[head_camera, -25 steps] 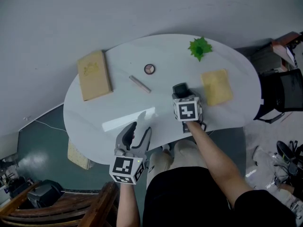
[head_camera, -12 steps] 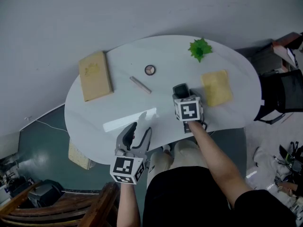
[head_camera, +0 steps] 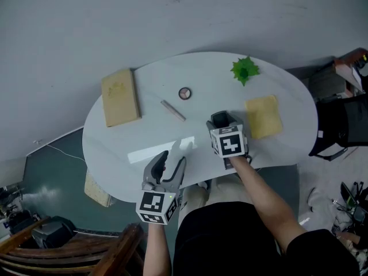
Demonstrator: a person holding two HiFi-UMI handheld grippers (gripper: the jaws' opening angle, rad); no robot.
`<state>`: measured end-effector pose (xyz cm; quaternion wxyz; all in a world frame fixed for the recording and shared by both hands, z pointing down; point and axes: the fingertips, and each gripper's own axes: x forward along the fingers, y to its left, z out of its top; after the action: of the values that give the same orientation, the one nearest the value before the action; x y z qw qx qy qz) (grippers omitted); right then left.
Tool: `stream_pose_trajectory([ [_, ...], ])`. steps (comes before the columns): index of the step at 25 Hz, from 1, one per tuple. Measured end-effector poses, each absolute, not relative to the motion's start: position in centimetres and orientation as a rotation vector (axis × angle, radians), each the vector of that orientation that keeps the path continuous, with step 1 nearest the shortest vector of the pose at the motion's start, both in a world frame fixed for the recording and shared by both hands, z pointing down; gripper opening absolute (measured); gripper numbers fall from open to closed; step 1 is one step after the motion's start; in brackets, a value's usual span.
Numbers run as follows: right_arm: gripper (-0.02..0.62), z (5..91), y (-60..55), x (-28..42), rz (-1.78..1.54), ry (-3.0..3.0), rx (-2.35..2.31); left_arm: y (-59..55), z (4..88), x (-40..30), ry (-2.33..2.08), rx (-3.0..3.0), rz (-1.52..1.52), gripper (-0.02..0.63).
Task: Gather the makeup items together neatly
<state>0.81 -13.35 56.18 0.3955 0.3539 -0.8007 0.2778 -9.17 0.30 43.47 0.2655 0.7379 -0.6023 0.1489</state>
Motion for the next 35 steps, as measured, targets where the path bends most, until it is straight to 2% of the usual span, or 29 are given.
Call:
stream_pose_trajectory([
  [9, 0.295, 54.1, -12.0, -4.7, 0.614, -2.156, 0.662, -1.1, 42.7, -9.3, -1.706, 1.952, 0.372, 0.212],
  [22, 0.195, 54.4, -10.5, -10.1, 0.438, -2.227, 0.386, 0.0, 42.0, -10.8, -1.848, 1.829, 0.332, 0.212],
  [35, 0.143, 57.7, -10.1, -12.4, 0.31, -2.147, 0.334, 2.9, 43.2, -12.6, -1.889, 1.721, 0.303, 0.212],
])
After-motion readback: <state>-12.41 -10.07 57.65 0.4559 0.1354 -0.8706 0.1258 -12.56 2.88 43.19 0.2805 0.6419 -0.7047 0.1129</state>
